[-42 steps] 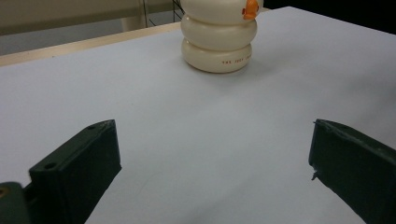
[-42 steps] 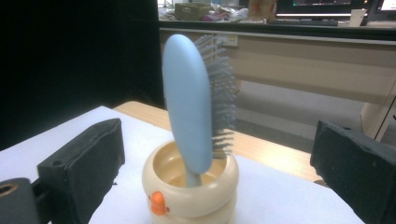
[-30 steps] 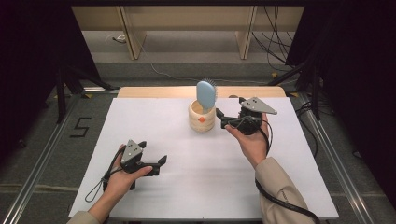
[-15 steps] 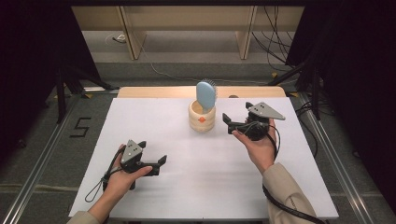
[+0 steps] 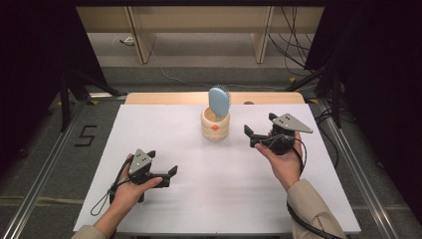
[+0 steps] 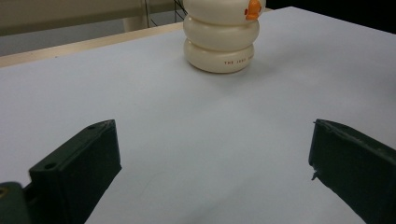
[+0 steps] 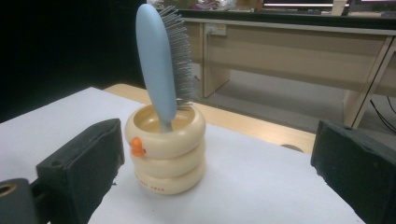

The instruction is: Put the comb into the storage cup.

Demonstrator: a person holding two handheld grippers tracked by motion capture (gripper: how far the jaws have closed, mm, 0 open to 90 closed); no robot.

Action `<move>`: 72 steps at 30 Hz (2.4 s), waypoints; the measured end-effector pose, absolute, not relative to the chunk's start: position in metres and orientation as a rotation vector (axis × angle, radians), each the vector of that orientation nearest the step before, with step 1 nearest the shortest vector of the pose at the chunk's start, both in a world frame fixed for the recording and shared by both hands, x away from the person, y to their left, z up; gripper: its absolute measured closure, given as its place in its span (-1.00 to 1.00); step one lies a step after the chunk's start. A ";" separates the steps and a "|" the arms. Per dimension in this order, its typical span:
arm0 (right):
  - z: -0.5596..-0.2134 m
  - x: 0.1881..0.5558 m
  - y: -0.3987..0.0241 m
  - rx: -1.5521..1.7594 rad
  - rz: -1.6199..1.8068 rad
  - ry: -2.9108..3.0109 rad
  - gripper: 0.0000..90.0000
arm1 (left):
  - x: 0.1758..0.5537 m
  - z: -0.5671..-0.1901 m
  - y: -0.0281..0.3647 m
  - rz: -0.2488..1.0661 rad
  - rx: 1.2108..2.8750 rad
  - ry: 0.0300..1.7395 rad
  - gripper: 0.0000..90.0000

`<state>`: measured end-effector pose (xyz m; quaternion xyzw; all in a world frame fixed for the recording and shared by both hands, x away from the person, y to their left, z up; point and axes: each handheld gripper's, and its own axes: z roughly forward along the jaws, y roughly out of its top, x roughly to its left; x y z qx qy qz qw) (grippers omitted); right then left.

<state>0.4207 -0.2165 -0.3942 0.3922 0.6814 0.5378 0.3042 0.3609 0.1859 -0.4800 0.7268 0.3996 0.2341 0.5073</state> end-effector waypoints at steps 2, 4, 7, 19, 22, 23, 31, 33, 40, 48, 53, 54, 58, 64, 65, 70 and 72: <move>-0.394 0.419 -0.219 1.042 1.424 1.803 -0.92 | 0.361 -0.480 0.186 0.565 1.751 0.964 -0.96; -0.394 0.417 -0.221 1.042 1.424 1.804 -0.92 | 0.361 -0.480 0.186 0.565 1.752 0.963 -0.96; -0.396 0.414 -0.224 1.040 1.418 1.810 -0.93 | 0.361 -0.480 0.186 0.564 1.753 0.963 -0.97; -0.398 0.402 -0.236 1.037 1.416 1.834 -0.93 | 0.361 -0.480 0.186 0.564 1.750 0.967 -0.96; -0.399 0.399 -0.239 1.037 1.416 1.838 -0.93 | 0.361 -0.480 0.186 0.564 1.749 0.969 -0.96; -0.399 0.399 -0.240 1.035 1.414 1.840 -0.93 | 0.361 -0.480 0.186 0.565 1.749 0.969 -0.96; -0.405 0.392 -0.247 1.045 1.409 1.858 -0.93 | 0.361 -0.480 0.187 0.569 1.752 0.969 -0.96; -0.406 0.390 -0.249 1.048 1.409 1.858 -0.93 | 0.361 -0.481 0.187 0.569 1.755 0.968 -0.96; -0.413 0.385 -0.256 1.053 1.388 1.875 -0.92 | 0.360 -0.481 0.187 0.569 1.757 0.968 -0.96; -0.421 0.380 -0.264 1.062 1.368 1.895 -0.91 | 0.360 -0.481 0.186 0.570 1.757 0.968 -0.96; -0.425 0.375 -0.268 1.071 1.359 1.904 -0.91 | 0.360 -0.481 0.186 0.568 1.759 0.967 -0.96; -0.427 0.375 -0.269 1.071 1.356 1.907 -0.91 | 0.360 -0.481 0.186 0.568 1.759 0.967 -0.96; -0.431 0.372 -0.271 1.079 1.348 1.918 -0.91 | 0.360 -0.482 0.186 0.568 1.760 0.966 -0.96; -0.436 0.371 -0.273 1.090 1.341 1.926 -0.90 | 0.360 -0.482 0.186 0.567 1.758 0.967 -0.96; -0.436 0.371 -0.273 1.092 1.340 1.928 -0.90 | 0.360 -0.481 0.186 0.568 1.756 0.968 -0.96; -0.437 0.370 -0.274 1.099 1.348 1.922 -0.90 | 0.360 -0.481 0.186 0.568 1.754 0.968 -0.96; -0.437 0.369 -0.274 1.098 1.352 1.918 -0.90 | 0.360 -0.481 0.186 0.567 1.754 0.967 -0.96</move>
